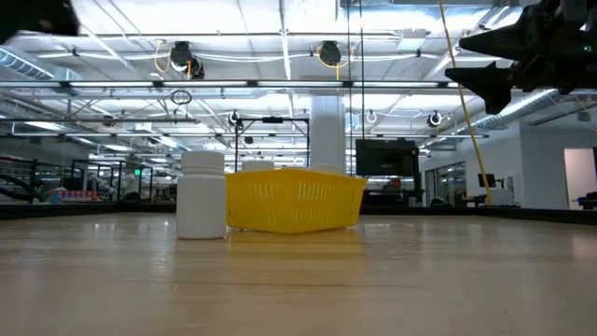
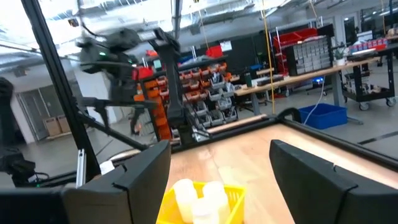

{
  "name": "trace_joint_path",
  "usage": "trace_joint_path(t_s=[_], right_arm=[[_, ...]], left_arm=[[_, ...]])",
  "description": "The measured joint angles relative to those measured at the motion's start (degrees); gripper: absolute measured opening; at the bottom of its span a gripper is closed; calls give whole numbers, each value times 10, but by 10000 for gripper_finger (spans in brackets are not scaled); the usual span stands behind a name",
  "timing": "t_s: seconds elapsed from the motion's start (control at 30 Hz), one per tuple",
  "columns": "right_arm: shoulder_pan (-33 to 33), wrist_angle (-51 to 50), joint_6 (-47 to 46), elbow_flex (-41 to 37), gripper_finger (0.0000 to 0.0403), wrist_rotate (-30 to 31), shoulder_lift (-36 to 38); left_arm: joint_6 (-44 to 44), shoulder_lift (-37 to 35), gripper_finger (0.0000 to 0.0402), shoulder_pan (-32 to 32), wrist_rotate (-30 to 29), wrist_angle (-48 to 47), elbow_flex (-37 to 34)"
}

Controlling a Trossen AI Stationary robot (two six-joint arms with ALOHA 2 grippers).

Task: Pick and place pill bottles into a basket
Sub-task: Put the white medicine bottle into the yellow bin

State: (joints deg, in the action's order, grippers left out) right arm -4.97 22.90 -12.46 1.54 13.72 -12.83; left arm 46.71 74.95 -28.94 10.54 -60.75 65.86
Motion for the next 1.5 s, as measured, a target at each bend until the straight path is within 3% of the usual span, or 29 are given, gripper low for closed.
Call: trace_joint_path(t_s=[0.17, 0.57, 0.83, 1.0, 1.5], right_arm=[[0, -19, -4, 0, 265, -2, 0], [0, -22, -1, 0, 265, -5, -1], [0, -15, 1, 0, 265, -5, -1], [0, -16, -3, 0, 265, -28, -1], [0, -14, 0, 0, 265, -35, -1]], left_arm=[[55, 99, 266, -28, 90, -55, 71], [269, 183, 266, -166, 119, -97, 97], [447, 162, 266, -252, 25, -87, 97], [468, 168, 266, -274, -63, -78, 97], [465, 176, 266, -283, -86, -84, 61]])
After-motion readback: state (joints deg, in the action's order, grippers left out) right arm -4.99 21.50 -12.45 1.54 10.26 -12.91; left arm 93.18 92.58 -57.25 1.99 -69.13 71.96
